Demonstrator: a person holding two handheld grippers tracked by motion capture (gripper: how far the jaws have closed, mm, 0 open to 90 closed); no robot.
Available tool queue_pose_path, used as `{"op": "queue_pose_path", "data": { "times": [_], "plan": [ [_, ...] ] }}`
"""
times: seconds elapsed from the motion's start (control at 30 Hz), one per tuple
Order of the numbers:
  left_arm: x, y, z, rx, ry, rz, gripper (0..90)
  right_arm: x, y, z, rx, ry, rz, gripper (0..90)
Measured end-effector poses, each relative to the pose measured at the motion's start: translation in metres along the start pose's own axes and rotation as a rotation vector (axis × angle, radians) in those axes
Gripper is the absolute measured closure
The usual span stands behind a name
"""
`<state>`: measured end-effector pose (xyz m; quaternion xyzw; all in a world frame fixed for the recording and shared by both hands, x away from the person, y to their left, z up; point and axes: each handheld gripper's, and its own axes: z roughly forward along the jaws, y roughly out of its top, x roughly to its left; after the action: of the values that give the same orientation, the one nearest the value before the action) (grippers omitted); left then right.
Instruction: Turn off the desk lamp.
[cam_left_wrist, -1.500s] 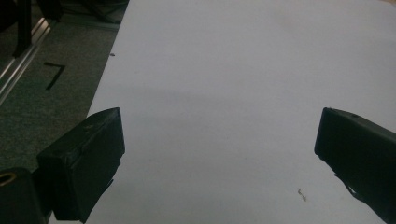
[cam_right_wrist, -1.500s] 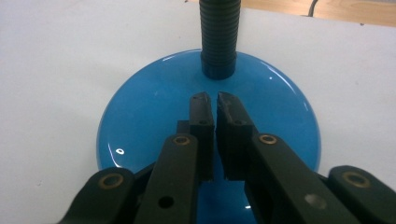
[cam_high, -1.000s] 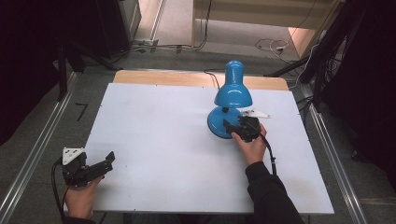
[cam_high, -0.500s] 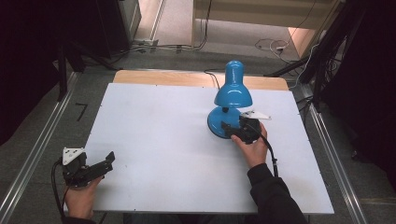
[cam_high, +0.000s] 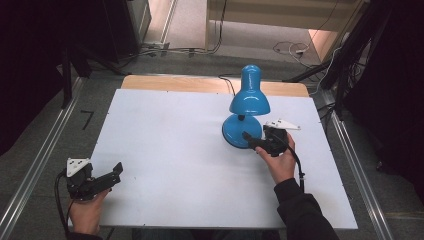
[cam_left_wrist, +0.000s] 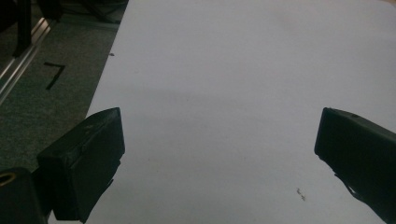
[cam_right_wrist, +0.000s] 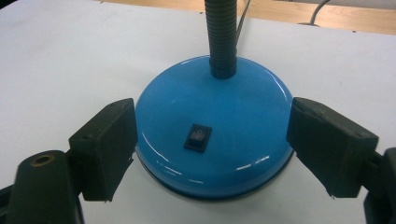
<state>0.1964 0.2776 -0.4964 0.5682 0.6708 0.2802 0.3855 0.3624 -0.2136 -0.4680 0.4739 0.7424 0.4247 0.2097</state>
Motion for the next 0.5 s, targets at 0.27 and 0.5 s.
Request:
{"op": "queue_pose_path", "data": {
  "times": [0.27,0.5],
  "plan": [
    [0.000,0.000,0.000,0.000,0.001,0.001,2.1,-0.009,-0.007,-0.013,0.001,-0.007,0.004,14.9],
    [0.000,0.000,0.000,0.001,0.002,0.001,2.0,-0.019,-0.014,-0.023,0.006,-0.019,0.016,14.8]
  ]
}}
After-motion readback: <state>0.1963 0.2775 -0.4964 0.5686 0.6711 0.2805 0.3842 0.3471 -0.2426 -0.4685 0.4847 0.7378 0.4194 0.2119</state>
